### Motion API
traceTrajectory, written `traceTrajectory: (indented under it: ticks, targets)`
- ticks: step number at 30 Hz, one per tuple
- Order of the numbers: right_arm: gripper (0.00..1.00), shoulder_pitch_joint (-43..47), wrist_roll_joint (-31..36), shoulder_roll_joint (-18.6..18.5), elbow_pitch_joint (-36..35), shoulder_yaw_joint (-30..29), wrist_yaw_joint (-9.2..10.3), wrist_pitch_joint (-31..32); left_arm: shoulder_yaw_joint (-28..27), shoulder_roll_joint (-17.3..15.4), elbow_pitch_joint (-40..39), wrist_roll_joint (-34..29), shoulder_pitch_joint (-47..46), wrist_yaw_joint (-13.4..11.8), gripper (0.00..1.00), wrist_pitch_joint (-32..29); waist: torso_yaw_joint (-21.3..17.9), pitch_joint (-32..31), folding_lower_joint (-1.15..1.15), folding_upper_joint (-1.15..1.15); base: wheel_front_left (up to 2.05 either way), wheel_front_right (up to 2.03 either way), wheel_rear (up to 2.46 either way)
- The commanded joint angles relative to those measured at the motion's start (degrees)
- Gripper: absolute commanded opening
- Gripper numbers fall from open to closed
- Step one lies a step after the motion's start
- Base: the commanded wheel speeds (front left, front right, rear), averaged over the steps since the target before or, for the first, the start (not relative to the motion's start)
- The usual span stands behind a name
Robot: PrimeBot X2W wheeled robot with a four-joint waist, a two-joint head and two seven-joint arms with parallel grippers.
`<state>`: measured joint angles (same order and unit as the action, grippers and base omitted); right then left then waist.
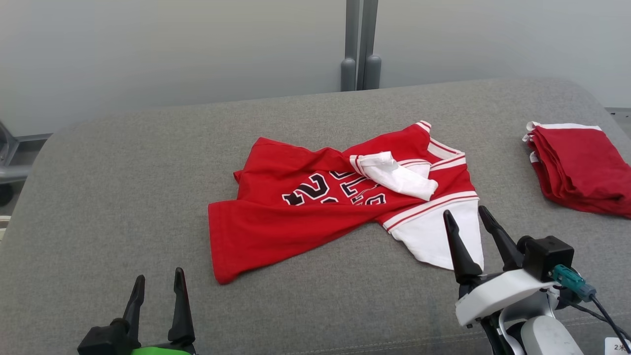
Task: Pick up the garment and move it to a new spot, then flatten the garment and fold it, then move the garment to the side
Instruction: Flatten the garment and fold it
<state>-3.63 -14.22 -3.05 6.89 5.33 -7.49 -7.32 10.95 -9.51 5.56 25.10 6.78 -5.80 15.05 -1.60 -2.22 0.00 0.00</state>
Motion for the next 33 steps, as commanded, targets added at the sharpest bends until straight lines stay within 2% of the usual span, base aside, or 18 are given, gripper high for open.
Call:
traceTrajectory:
  ticks: [1,4,7,15,21,33]
  targets:
    - [1.0,-0.22,0.29,-0.03,0.09,-0.17,0.01,0.17,-0.33,0.22,0.0,-0.49,-0.42,0.3,1.0,0.17,0.06,0.07,0.0,0.0,0.0,0.0,0.0]
    - [1.0,-0.32,0.18,-0.03,0.19,-0.97,0.01,0.41,-0.49,0.38,0.0,-0.85,-0.65,0.4,1.0,0.17,0.13,0.26,0.0,0.0,0.0,0.0,0.0]
    - [1.0,-0.17,-2.38,0.02,1.5,-4.46,0.02,1.82,-0.62,0.52,-0.06,-1.28,-0.88,0.44,1.0,0.17,0.16,0.55,0.0,0.0,0.0,0.0,0.0]
    - [1.0,0.43,-7.38,0.1,10.14,-13.63,0.01,8.66,-0.52,0.89,0.17,-1.97,-1.15,0.81,1.0,0.17,0.57,1.52,0.0,0.0,0.0,0.0,0.0]
    - [1.0,-1.88,-9.92,0.12,16.13,-14.6,0.01,11.35,-0.45,1.34,0.27,-2.37,-1.57,1.07,1.0,0.17,0.66,2.23,0.0,0.0,0.0,0.0,0.0]
    - [1.0,-10.95,-6.86,0.07,30.64,-16.54,0.01,14.4,-0.04,2.76,0.91,-3.14,-2.96,2.11,1.0,0.17,2.94,3.93,0.0,0.0,0.0,0.0,0.0]
